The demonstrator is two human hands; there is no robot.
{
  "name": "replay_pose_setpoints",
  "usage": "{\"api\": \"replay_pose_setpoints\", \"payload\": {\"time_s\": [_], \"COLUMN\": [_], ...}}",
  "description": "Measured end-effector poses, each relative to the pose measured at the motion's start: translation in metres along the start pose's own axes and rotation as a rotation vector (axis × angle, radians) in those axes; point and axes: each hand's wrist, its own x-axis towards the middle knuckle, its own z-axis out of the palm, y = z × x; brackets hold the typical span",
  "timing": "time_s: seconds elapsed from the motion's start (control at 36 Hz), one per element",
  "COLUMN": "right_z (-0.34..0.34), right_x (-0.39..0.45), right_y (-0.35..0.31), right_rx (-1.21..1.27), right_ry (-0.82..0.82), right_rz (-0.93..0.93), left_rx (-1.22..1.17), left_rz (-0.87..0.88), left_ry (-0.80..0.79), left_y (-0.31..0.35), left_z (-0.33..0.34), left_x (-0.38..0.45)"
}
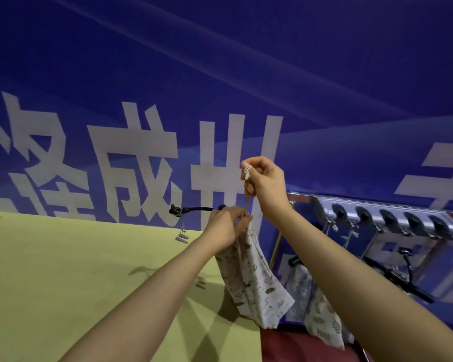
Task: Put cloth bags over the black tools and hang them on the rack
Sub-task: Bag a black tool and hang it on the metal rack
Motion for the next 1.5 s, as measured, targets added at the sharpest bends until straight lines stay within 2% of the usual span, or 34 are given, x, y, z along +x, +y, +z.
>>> {"api": "replay_pose_setpoints", "payload": {"time_s": [0.14, 0.22, 0.42, 0.56, 0.72, 0.83, 1.03, 1.28, 1.39, 1.5], "right_z": [-0.034, -0.051, -0.116, -0.158, -0.195, -0.206, -0.201, -0.195, -0.193, -0.190], "right_x": [-0.005, -0.011, -0.025, -0.038, -0.056, -0.063, -0.071, -0.071, -0.071, -0.070], "right_y": [-0.008, -0.013, -0.006, -0.007, 0.001, 0.003, 0.000, 0.012, 0.017, 0.015], "right_rx": [-0.054, -0.126, -0.052, -0.231, -0.443, -0.453, -0.399, -0.133, -0.144, -0.279], "right_ry": [0.212, 0.245, 0.299, 0.244, 0.125, 0.122, 0.185, 0.388, 0.393, 0.387], "right_rz": [-0.119, -0.179, -0.048, 0.017, 0.049, 0.051, 0.015, 0.217, 0.207, 0.091], "left_rx": [0.271, 0.422, 0.580, 0.695, 0.726, 0.714, 0.683, 0.690, 0.669, 0.563], "left_rz": [0.023, 0.033, 0.058, 0.030, -0.048, -0.054, -0.024, -0.044, -0.025, -0.054], "left_ry": [0.028, 0.049, 0.037, 0.056, 0.042, 0.030, -0.001, -0.048, -0.057, -0.087], "left_y": [0.034, 0.055, 0.076, 0.095, 0.110, 0.112, 0.118, 0.106, 0.103, 0.098], "left_z": [0.027, 0.044, 0.080, 0.113, 0.141, 0.148, 0.148, 0.152, 0.157, 0.161], "left_x": [0.002, 0.002, -0.001, -0.014, -0.026, -0.030, -0.036, -0.039, -0.038, -0.028]}}
